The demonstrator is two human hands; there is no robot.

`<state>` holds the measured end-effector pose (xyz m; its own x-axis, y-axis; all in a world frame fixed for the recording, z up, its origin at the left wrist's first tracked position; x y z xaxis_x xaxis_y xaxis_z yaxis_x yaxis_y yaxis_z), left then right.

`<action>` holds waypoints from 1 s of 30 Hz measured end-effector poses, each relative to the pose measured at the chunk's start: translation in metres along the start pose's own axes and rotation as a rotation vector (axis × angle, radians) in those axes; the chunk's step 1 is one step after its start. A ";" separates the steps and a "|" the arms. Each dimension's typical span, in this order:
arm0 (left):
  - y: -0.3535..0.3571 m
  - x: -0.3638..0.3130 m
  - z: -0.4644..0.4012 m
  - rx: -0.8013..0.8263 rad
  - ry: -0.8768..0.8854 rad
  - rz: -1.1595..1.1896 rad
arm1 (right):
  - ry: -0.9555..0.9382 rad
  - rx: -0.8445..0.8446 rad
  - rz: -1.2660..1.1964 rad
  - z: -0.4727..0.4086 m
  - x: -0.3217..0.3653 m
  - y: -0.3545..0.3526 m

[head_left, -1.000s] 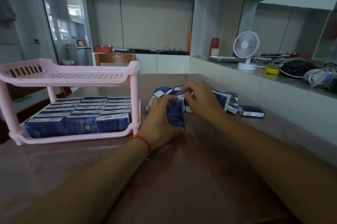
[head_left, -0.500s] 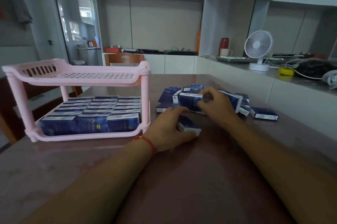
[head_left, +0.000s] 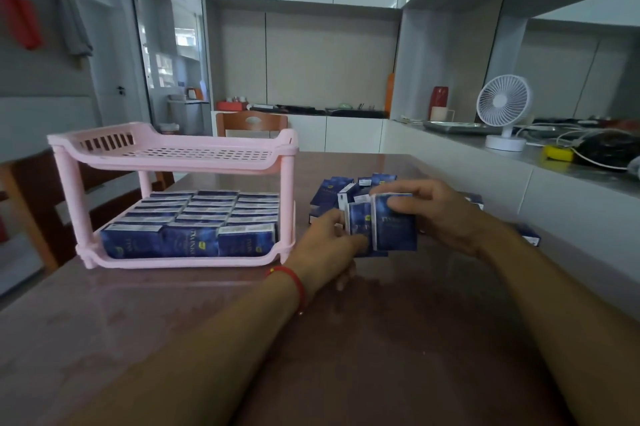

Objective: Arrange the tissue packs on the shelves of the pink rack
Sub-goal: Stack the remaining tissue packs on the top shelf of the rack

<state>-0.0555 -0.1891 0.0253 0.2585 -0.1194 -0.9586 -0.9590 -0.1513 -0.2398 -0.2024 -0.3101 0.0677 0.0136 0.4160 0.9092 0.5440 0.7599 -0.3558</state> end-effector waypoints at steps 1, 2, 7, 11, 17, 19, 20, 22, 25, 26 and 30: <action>0.002 -0.002 0.002 0.020 -0.009 0.032 | 0.005 -0.014 0.068 -0.001 -0.001 0.001; 0.003 -0.003 0.003 0.045 -0.017 0.056 | 0.006 -0.026 0.126 -0.002 0.000 0.003; 0.004 -0.003 0.005 0.091 -0.006 0.003 | -0.022 -0.031 0.279 0.000 0.012 0.017; 0.000 -0.003 0.006 0.019 0.065 -0.006 | -0.035 0.007 0.285 0.001 0.018 0.025; 0.003 -0.023 0.018 -0.041 0.257 -0.014 | -0.100 0.050 0.102 0.004 0.029 0.027; 0.002 -0.036 0.028 -0.133 0.315 -0.039 | -0.122 0.080 0.055 0.002 0.029 0.030; 0.000 -0.043 0.034 -0.172 0.335 -0.090 | -0.118 0.076 0.025 0.000 0.028 0.031; -0.007 -0.053 0.047 -0.239 0.331 -0.205 | -0.117 0.075 -0.048 -0.003 0.025 0.039; -0.031 -0.071 0.071 -0.304 0.285 -0.223 | -0.111 0.120 -0.277 -0.008 0.024 0.057; -0.041 -0.080 0.079 -0.289 0.290 -0.211 | -0.100 0.111 -0.304 -0.010 0.025 0.061; -0.093 -0.123 0.094 -0.255 0.313 -0.068 | -0.052 0.067 -0.204 -0.015 0.022 0.078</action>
<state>-0.0089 -0.0683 0.1517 0.3806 -0.3876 -0.8396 -0.8892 -0.4026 -0.2172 -0.1475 -0.2494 0.0631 -0.1354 0.2740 0.9521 0.4741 0.8618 -0.1806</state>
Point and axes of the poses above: each hand's wrist, its own z-axis away from the middle knuckle, its own y-axis out of the palm, x = y × z, the point moved 4 cm from there along -z, towards the middle knuckle, and after that the axes turned 9 degrees about x, right-handed, at the moved point
